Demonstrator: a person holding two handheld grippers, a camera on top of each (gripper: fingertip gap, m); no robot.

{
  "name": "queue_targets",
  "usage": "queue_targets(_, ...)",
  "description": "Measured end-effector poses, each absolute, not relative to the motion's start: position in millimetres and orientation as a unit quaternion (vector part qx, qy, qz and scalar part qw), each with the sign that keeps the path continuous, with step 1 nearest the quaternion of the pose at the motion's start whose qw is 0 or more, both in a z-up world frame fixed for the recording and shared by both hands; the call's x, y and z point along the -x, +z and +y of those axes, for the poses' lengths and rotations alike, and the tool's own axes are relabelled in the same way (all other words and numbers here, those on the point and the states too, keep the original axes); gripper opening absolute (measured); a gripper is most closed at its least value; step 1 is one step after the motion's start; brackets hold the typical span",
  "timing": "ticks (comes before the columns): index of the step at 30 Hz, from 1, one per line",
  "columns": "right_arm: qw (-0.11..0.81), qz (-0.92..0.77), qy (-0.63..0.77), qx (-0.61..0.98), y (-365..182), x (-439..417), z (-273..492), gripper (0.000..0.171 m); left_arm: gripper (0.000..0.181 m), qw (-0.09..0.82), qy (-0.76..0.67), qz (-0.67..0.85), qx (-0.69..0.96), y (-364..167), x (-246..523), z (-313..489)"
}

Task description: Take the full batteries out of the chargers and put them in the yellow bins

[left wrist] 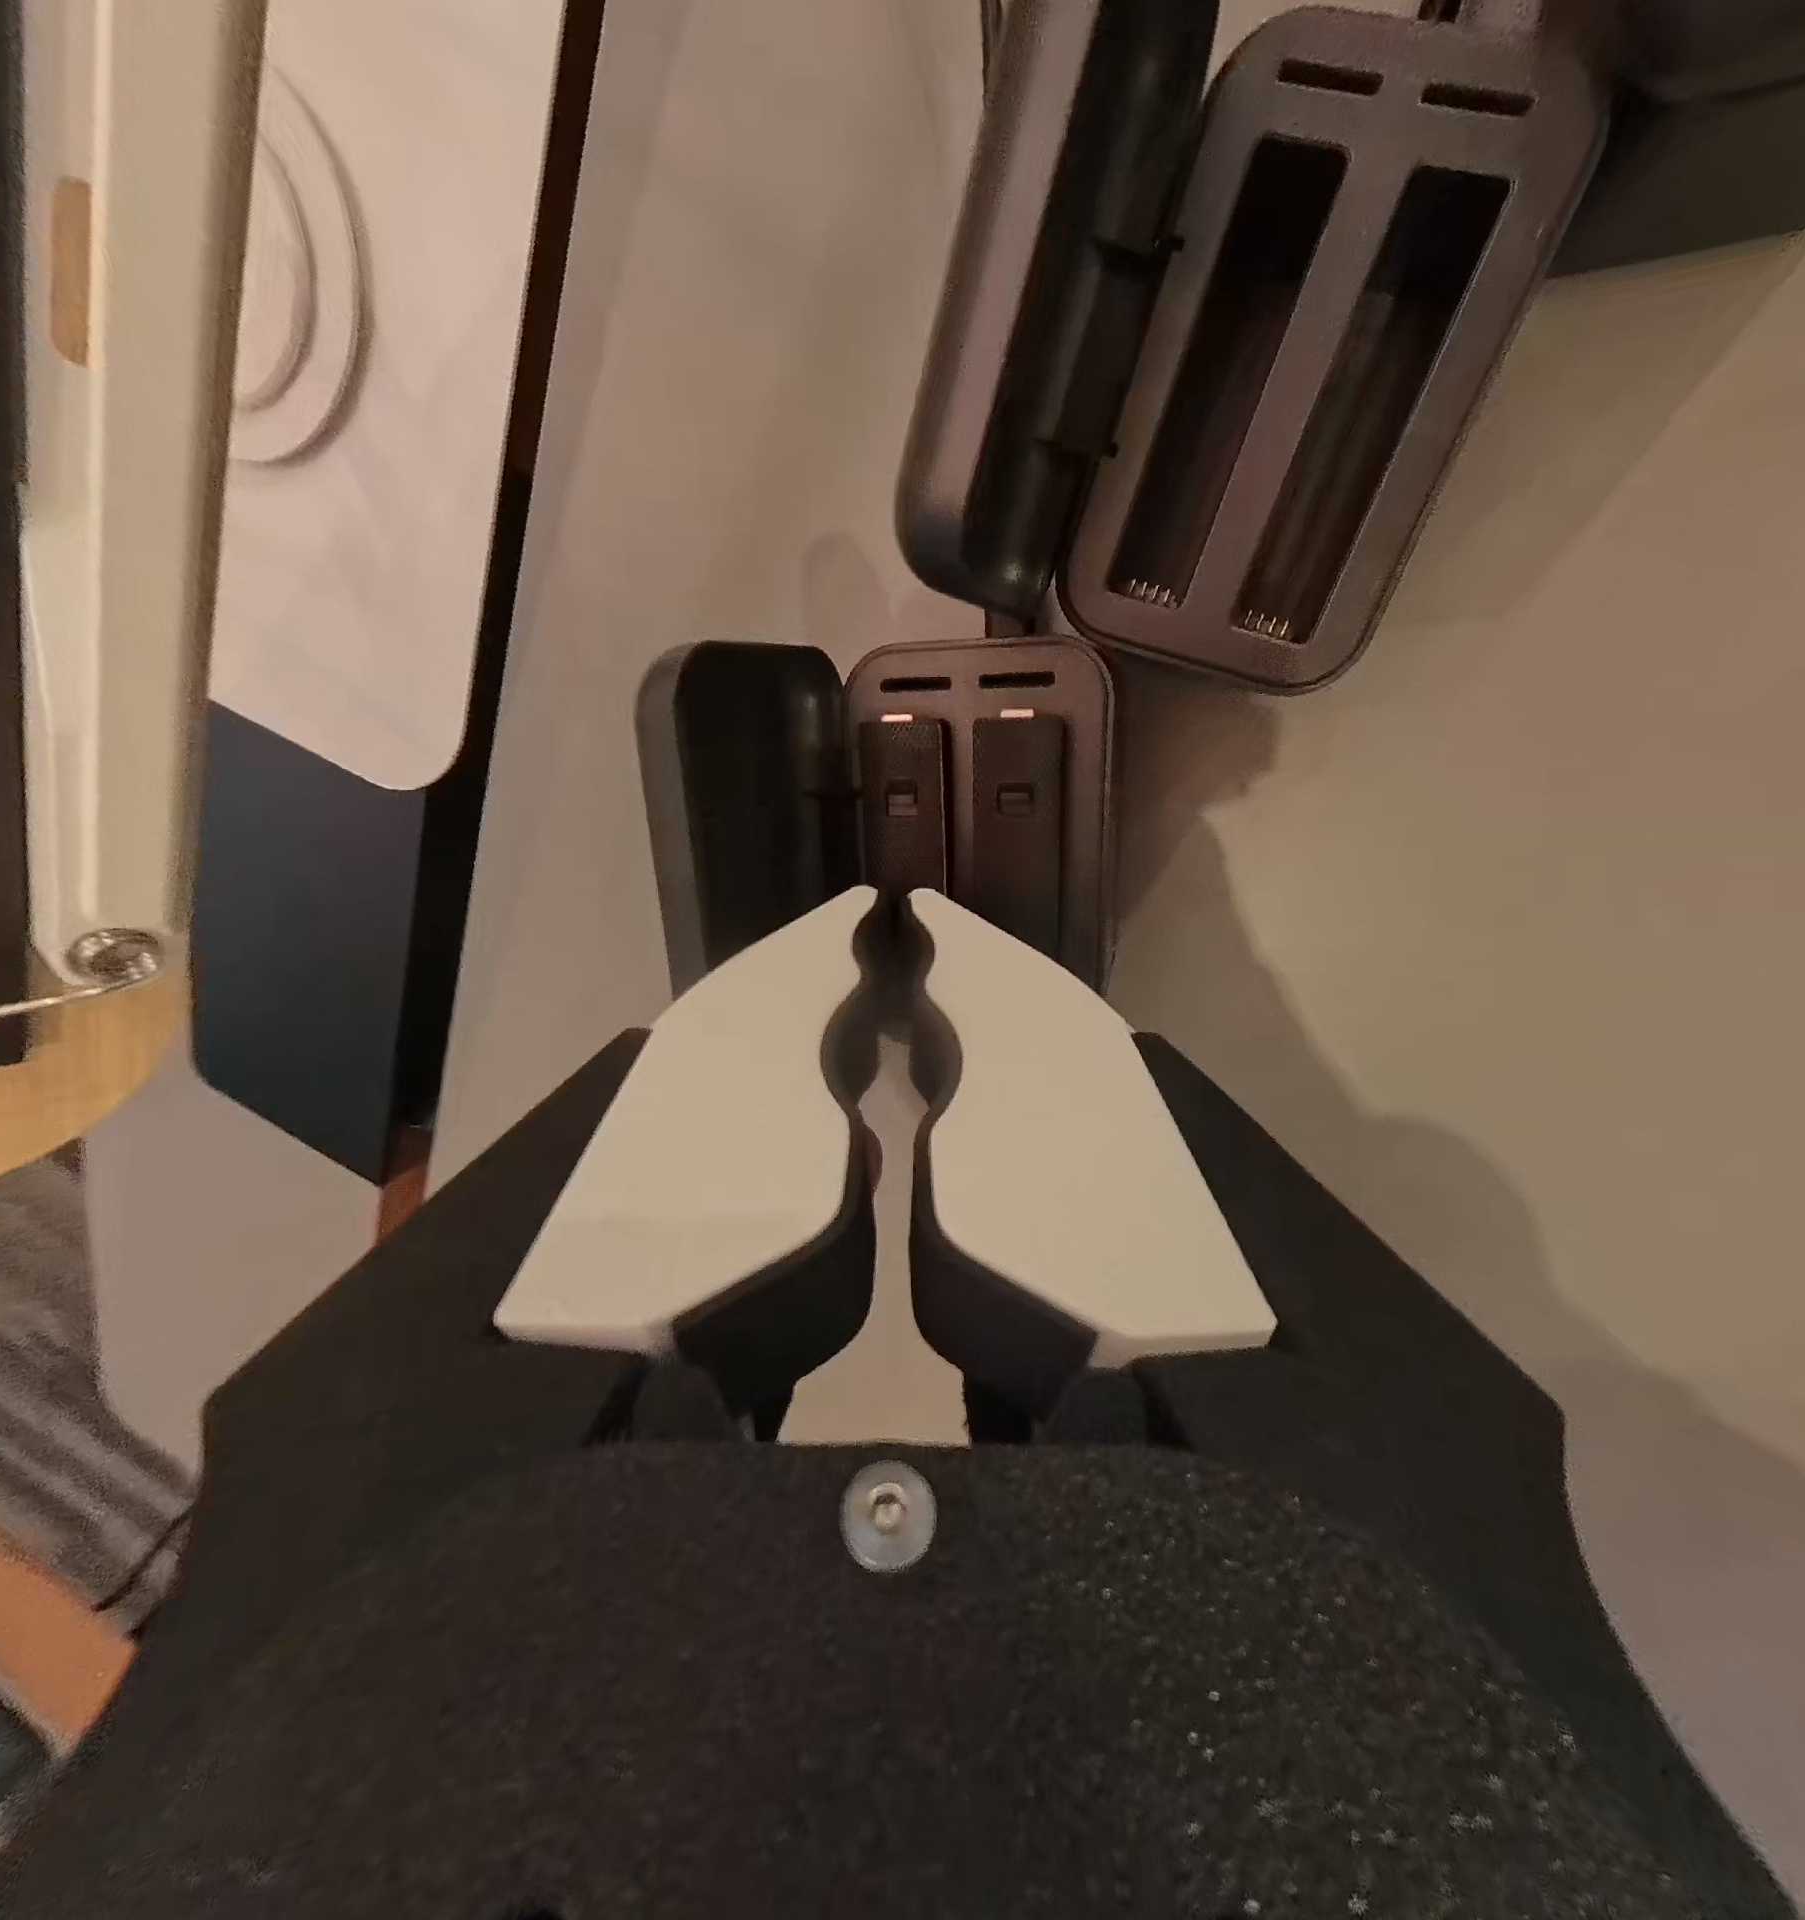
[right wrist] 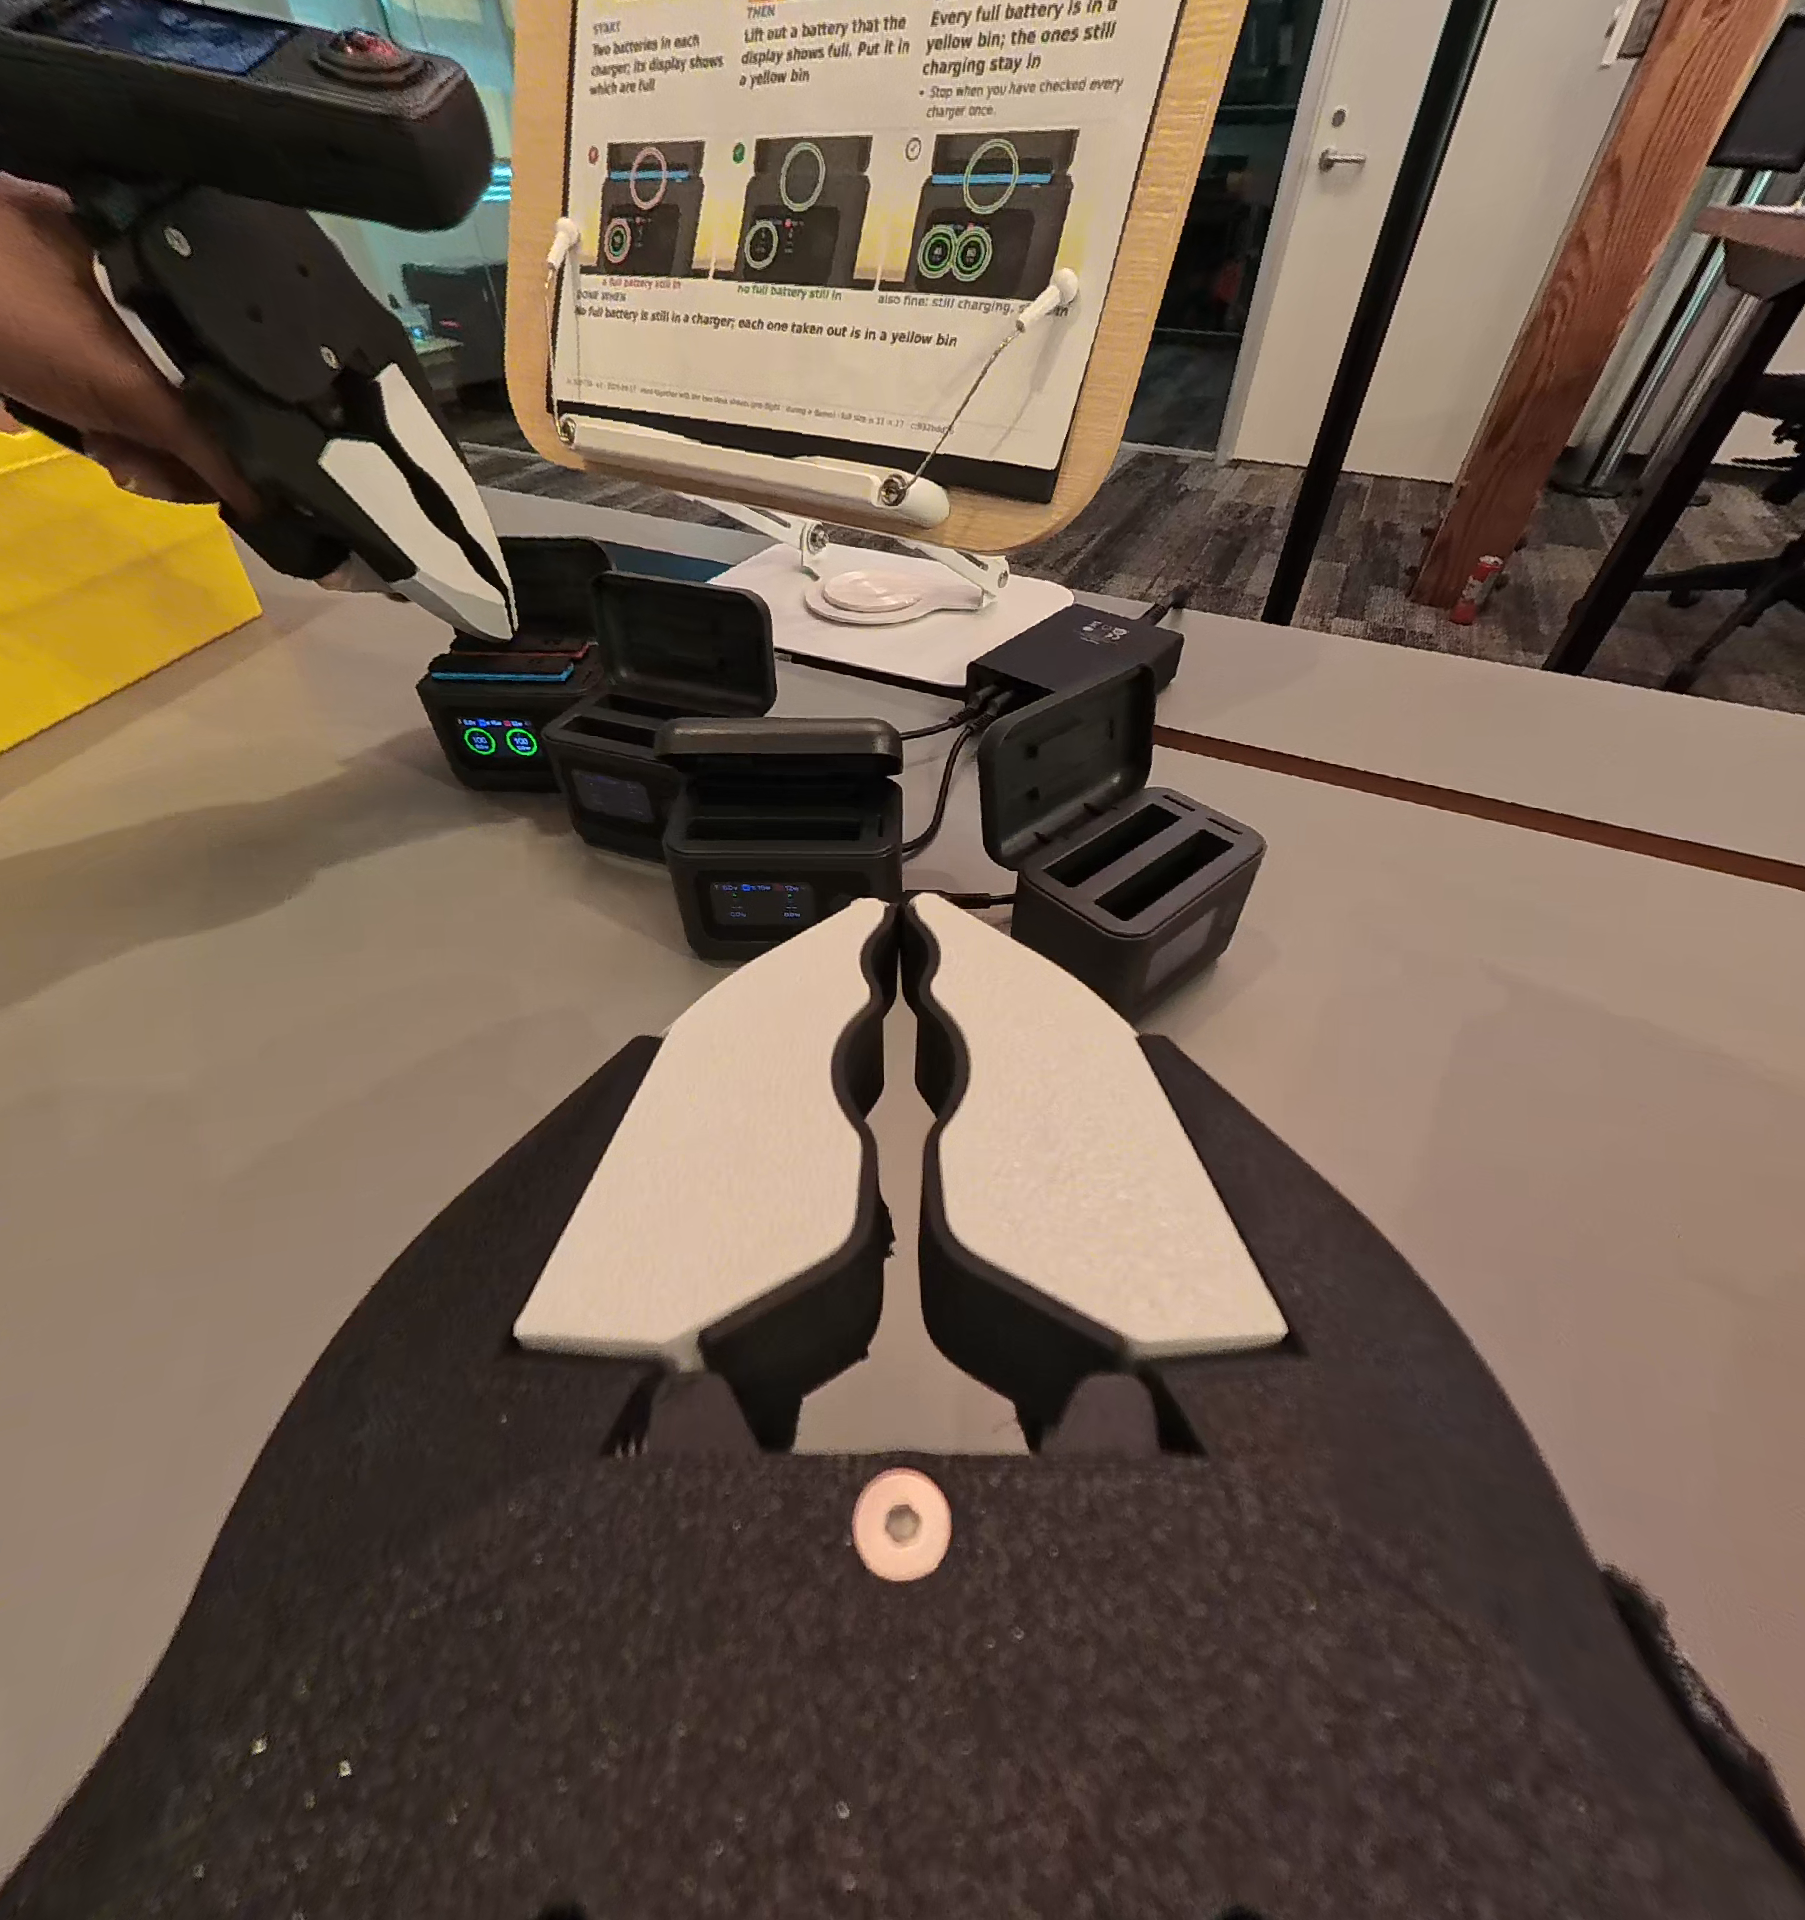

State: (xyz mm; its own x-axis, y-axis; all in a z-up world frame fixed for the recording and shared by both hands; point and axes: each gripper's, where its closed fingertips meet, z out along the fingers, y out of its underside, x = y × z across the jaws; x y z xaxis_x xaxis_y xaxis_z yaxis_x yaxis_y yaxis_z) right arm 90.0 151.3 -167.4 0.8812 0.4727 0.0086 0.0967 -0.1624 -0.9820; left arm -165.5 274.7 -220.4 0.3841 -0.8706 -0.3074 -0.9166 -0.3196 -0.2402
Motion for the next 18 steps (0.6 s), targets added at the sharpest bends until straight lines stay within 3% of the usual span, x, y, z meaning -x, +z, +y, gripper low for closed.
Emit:
queue_targets(4, 0.620, -0.191, 0.148, 0.747, -167, -92, 151, 0.000, 0.000, 0.247, 0.079, 0.557, 0.789, -205, 162, 270)
queue_targets(9, 0.620, -0.192, 0.156, 0.745, -166, -89, 150, 0.000, 0.000, 0.341, 0.058, 0.515, 0.784, -148, 175, 247)
queue_targets(18, 0.623, -0.196, 0.163, 0.740, -162, -86, 146, 0.000, 0.005, 0.328, 0.087, 0.468, 0.816, -113, 281, 179)
